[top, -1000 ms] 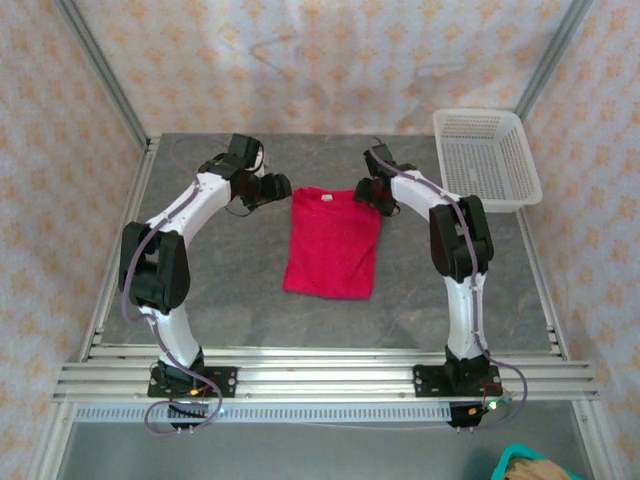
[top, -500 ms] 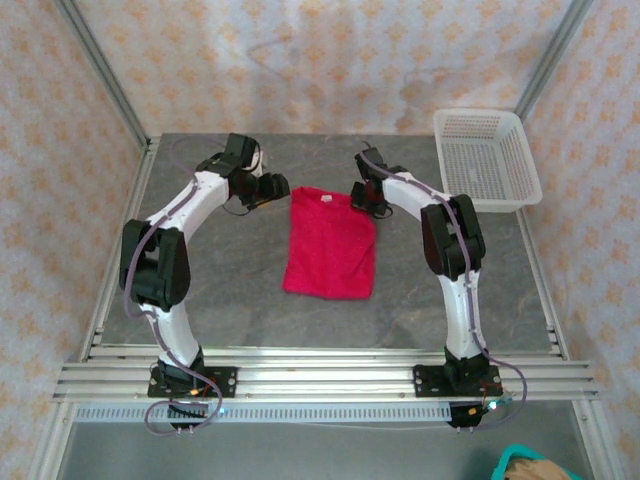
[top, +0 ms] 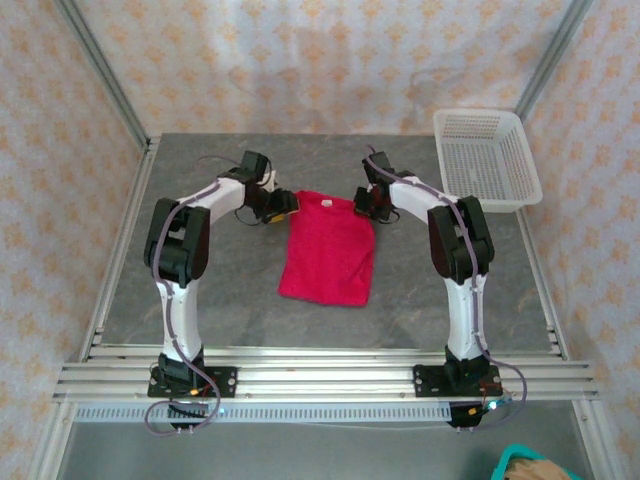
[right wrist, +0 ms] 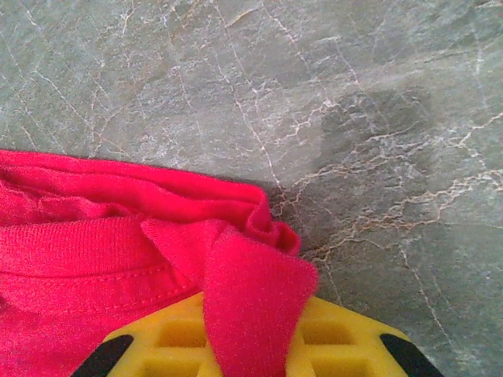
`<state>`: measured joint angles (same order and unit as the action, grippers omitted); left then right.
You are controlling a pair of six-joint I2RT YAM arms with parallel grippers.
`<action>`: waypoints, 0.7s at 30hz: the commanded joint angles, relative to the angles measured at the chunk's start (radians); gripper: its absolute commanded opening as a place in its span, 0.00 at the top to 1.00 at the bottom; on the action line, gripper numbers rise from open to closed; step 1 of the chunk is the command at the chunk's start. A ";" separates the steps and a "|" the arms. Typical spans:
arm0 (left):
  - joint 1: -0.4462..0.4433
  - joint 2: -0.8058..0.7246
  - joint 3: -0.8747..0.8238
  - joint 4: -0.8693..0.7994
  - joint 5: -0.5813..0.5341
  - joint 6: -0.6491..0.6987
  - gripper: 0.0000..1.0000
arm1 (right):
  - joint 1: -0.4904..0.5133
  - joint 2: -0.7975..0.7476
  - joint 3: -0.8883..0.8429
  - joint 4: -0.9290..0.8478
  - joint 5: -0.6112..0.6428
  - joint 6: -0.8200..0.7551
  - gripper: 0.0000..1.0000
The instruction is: Fold the inside-out t-shirt
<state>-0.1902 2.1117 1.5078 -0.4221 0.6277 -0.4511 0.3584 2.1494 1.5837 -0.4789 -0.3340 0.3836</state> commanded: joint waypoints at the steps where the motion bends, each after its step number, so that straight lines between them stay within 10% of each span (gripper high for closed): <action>1: -0.020 0.035 0.059 0.063 0.049 -0.025 0.47 | 0.001 -0.001 -0.011 -0.007 -0.021 -0.009 0.82; 15: -0.116 0.164 0.185 -0.061 -0.084 -0.031 0.60 | -0.001 0.005 0.006 -0.024 -0.031 -0.018 0.82; 21: -0.098 0.124 0.179 -0.128 -0.195 -0.024 0.51 | -0.006 -0.008 -0.002 -0.040 -0.004 -0.035 0.82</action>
<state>-0.3157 2.2505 1.6833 -0.4461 0.5674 -0.4969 0.3569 2.1494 1.5837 -0.4801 -0.3527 0.3744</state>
